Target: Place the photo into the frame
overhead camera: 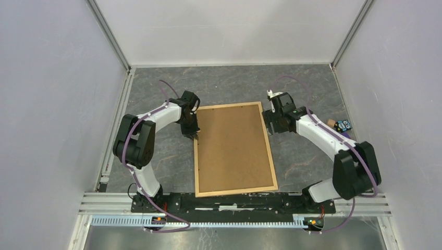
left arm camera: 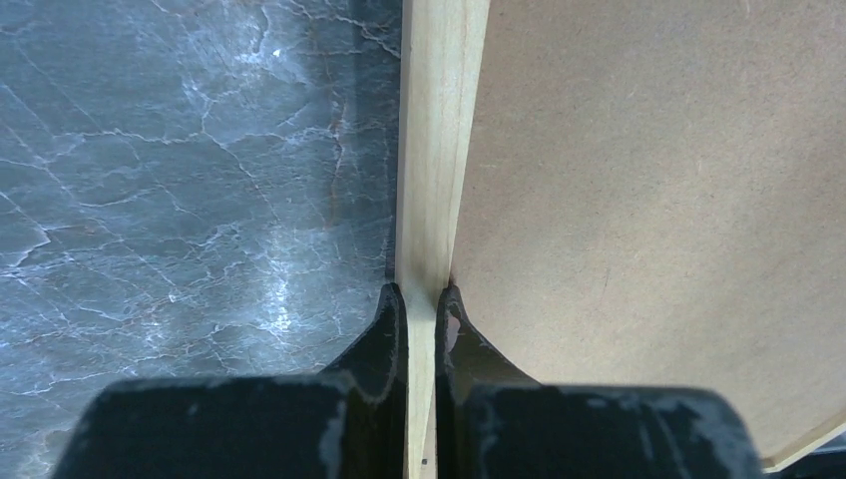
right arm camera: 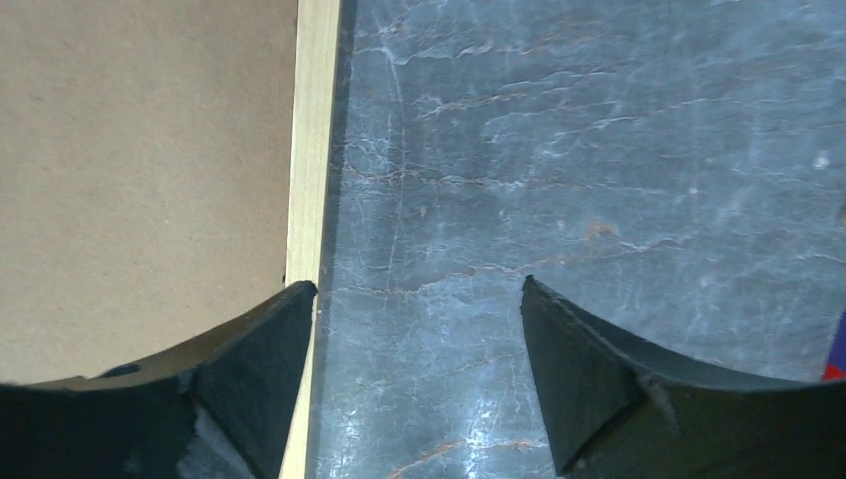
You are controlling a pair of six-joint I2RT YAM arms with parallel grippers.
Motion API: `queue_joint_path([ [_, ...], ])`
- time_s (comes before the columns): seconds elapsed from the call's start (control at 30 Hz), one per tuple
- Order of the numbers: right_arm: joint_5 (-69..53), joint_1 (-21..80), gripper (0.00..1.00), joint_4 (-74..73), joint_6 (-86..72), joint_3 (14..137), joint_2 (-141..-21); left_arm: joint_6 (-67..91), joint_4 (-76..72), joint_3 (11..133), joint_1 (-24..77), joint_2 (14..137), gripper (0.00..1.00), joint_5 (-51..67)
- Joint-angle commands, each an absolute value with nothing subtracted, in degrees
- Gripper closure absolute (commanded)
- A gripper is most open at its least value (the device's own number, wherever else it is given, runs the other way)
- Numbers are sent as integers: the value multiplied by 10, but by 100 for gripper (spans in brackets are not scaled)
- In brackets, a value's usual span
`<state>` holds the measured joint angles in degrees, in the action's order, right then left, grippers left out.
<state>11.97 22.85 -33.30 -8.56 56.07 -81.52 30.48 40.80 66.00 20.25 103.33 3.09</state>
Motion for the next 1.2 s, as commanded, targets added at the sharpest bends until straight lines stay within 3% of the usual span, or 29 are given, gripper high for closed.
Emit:
queue_joint_path([
  [0.0, 77, 227, 24, -332, -74, 602, -882, 340, 414, 637, 194, 1034, 98, -35],
  [0.53, -13, 230, 51, -340, -86, 573, -911, 392, 379, 657, 192, 1066, 98, 27],
  [0.67, -12, 235, 47, -360, -88, 522, -850, 391, 375, 655, 192, 1068, 98, 33],
  [0.9, -43, 247, 47, -401, -104, 435, -770, 383, 376, 653, 192, 1062, 98, 29],
  [1.17, -67, 253, 54, -399, -123, 394, -738, 378, 377, 651, 193, 1060, 98, 24],
])
